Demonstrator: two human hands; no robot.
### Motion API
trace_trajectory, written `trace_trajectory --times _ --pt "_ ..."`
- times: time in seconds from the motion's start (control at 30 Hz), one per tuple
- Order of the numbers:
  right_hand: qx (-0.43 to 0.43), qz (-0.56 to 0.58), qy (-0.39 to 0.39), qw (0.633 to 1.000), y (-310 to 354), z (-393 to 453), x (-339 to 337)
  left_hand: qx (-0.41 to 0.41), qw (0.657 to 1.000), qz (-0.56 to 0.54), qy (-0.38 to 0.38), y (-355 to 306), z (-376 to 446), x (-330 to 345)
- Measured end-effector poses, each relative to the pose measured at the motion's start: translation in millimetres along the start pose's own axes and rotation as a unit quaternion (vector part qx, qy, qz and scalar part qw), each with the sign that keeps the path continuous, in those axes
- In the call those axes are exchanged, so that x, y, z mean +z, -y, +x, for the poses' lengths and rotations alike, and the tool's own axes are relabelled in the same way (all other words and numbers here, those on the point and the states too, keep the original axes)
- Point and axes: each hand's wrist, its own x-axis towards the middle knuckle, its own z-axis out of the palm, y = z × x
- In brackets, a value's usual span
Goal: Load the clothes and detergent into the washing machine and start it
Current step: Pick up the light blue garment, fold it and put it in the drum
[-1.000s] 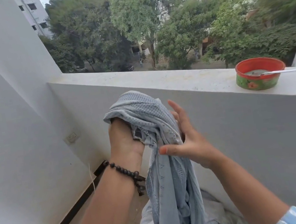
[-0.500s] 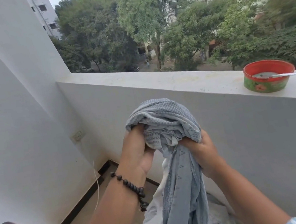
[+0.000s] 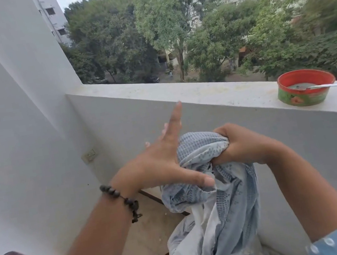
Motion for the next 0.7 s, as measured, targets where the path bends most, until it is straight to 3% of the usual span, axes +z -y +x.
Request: trace_trajectory --times 0.07,0.17,0.43,0.6,0.7 --pt "0.002 -0.07 0.03 0.997 11 3 2 0.005 0.999 0.03 0.027 -2 10 7" --pt "0.002 -0.111 0.012 0.994 9 2 2 -0.01 0.998 -0.062 0.011 6 16 11" --pt "-0.004 0.195 -0.001 0.981 -33 -15 19 0.041 0.958 -0.272 -0.078 13 18 12" --pt "0.027 0.196 0.014 0.98 -62 -20 49 0.074 0.906 -0.391 -0.147 24 19 1" --pt "0.04 0.203 -0.058 0.977 -63 -12 62 0.07 0.872 -0.447 -0.187 32 21 -3"
